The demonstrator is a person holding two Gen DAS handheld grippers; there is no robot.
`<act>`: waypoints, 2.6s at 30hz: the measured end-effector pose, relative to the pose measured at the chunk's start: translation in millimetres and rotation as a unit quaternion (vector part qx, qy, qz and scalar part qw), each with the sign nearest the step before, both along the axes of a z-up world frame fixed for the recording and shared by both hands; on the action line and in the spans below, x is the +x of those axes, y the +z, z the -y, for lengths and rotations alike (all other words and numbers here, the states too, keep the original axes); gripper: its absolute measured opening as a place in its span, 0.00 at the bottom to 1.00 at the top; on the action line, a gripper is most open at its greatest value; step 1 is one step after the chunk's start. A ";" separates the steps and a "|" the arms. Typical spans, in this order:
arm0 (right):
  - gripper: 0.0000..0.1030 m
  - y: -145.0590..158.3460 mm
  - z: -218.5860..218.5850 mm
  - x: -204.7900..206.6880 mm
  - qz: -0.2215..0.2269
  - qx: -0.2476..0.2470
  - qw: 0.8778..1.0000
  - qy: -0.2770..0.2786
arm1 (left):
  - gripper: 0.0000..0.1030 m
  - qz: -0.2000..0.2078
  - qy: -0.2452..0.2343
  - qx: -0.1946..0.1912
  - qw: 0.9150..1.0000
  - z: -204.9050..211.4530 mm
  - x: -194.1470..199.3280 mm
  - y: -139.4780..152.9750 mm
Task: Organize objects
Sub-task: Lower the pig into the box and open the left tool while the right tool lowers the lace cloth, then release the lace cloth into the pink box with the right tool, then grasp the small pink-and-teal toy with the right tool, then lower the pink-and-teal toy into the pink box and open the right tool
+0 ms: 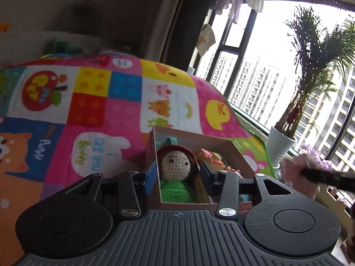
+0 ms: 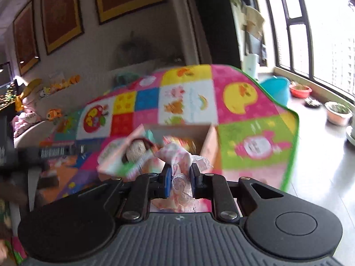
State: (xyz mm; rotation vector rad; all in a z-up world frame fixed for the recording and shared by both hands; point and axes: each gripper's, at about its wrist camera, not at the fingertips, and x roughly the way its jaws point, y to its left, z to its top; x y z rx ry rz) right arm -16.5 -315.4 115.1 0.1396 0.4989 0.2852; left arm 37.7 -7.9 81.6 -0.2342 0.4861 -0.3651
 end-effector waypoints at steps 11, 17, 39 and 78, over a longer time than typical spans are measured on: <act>0.16 -14.0 -81.0 236.0 -0.179 0.039 0.983 -0.012 | 0.45 -0.051 -0.020 0.027 0.998 -20.3 -7.1 -16.6; 0.16 -66.3 -110.1 275.3 -0.270 0.005 0.962 -0.032 | 0.45 -0.074 -0.031 0.008 0.997 -38.0 -3.5 -26.3; 0.45 -36.9 -73.6 117.3 -0.185 -0.065 0.978 0.070 | 0.45 -0.058 -0.022 0.011 0.998 3.1 1.2 -12.4; 0.33 -16.5 -12.9 146.8 -0.088 -0.064 0.994 -0.020 | 0.45 -0.077 0.015 0.055 0.995 7.8 37.6 -6.9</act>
